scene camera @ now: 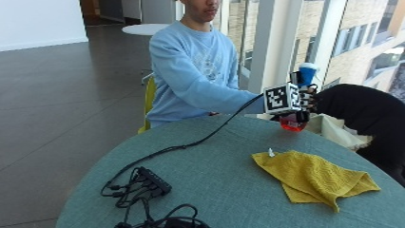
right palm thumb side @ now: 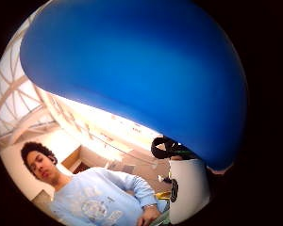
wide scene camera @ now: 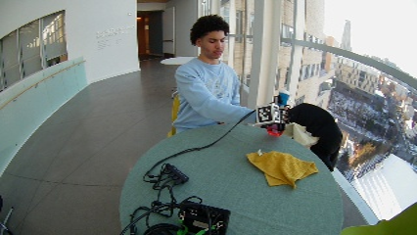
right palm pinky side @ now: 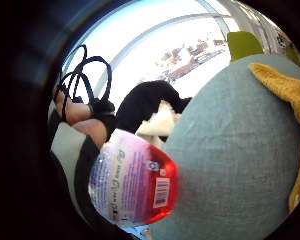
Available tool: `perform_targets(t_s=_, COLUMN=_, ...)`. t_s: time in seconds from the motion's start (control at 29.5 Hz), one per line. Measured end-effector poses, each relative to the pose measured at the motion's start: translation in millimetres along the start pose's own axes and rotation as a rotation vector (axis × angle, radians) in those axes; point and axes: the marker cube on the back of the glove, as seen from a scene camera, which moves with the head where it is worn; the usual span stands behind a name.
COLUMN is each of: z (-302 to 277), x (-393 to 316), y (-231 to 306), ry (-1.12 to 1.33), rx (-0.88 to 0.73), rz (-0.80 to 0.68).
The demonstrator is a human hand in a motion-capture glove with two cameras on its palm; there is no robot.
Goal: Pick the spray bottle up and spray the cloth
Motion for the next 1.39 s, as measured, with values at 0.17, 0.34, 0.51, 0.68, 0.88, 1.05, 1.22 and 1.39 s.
perform_targets(t_s=0.17, z=-0.6, x=4.9, y=4.1, ry=0.010, rx=0.018, rz=-0.004)
perform_targets(t_s=0.34, z=-2.0, x=12.5, y=9.8, ry=-0.005, rx=0.034, rz=0.006)
perform_targets(t_s=0.51, z=-1.6, x=14.9, y=12.7, ry=-0.026, rx=0.015, rz=0.019)
perform_targets(t_s=0.68, z=-3.1, x=16.6, y=15.7, ry=-0.029, rx=0.000, rz=0.027)
perform_targets(t_s=0.88, z=-7.0, x=13.4, y=19.4, ry=-0.005, rx=-0.010, rz=0.008)
perform_targets(t_s=1.05, z=-36.1, x=6.2, y=21.9, ry=0.071, rx=-0.025, rz=-0.021)
perform_targets(t_s=1.22, z=-86.4, x=-0.1, y=40.6, ry=0.202, rx=-0.063, rz=-0.006)
perform_targets(t_s=1.39, z=-153.2, x=-4.7, y=76.3, ry=0.377, rx=-0.069, rz=0.077)
